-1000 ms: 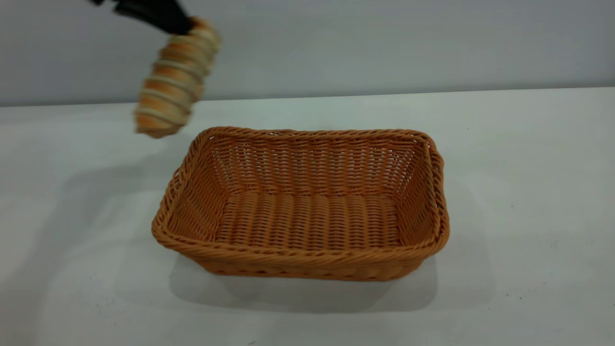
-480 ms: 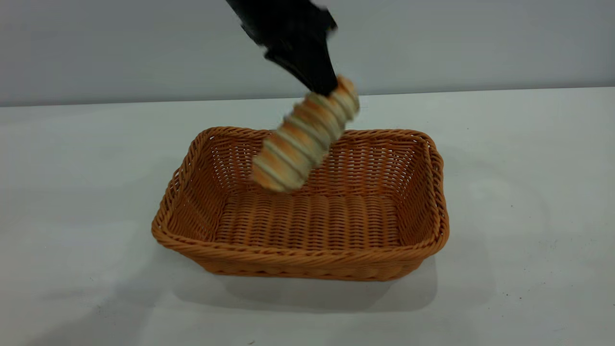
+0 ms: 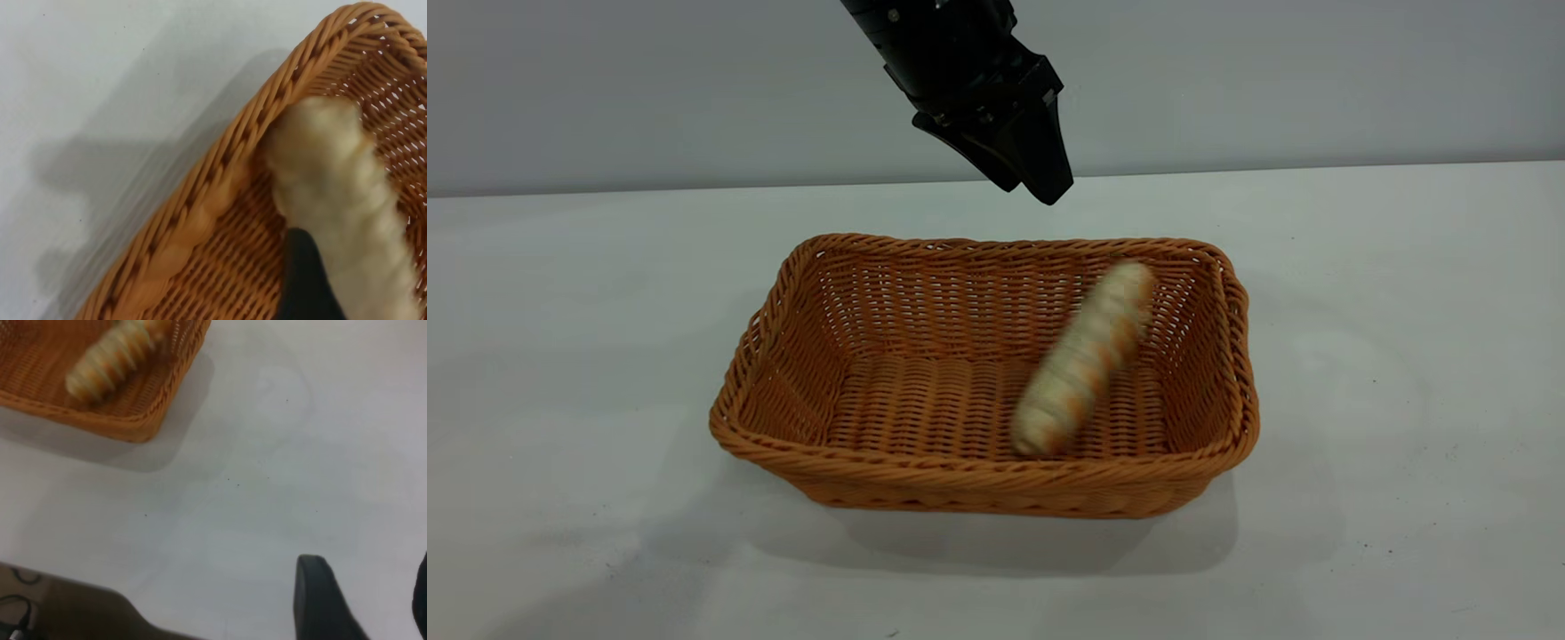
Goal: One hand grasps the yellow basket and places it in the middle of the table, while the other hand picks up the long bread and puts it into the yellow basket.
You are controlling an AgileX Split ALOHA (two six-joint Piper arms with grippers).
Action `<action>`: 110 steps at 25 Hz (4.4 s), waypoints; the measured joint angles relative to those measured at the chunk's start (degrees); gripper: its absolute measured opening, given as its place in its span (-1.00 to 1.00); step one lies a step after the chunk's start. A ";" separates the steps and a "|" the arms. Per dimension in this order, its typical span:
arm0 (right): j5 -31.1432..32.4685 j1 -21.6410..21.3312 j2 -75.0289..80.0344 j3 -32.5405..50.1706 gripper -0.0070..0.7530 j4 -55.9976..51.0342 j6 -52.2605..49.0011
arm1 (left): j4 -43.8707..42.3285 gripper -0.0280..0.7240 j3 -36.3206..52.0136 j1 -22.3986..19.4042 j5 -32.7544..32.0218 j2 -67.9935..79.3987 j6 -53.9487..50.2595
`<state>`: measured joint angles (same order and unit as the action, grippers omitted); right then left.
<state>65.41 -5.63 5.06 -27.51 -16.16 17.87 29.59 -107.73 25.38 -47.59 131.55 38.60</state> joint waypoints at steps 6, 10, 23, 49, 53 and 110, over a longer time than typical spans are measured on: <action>0.00 0.00 0.00 0.00 -0.14 0.00 -0.01 | 0.04 0.39 0.00 -0.46 1.12 -4.86 0.56; 0.00 0.00 0.00 0.00 -0.14 0.00 -0.05 | 0.16 0.37 0.00 -1.82 0.85 -12.24 1.03; 0.00 0.00 0.00 0.00 -0.14 -0.52 -0.05 | -0.16 0.37 0.00 -3.10 -8.32 -44.87 -5.86; 0.00 0.00 0.00 0.00 -0.14 -0.52 -0.05 | -35.37 0.04 47.67 -2.98 -19.12 -123.51 -37.70; 0.00 0.00 0.00 0.00 -0.14 -0.52 -0.05 | -36.99 0.03 54.54 -4.78 -19.12 -125.38 -36.78; -0.04 0.00 0.00 0.00 -0.14 -1.27 -0.05 | -32.16 0.02 79.77 -21.83 -17.58 -132.69 -38.60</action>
<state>65.38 -5.63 5.06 -27.51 -17.43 17.82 -2.57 -27.96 3.55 -65.17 -1.14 0.00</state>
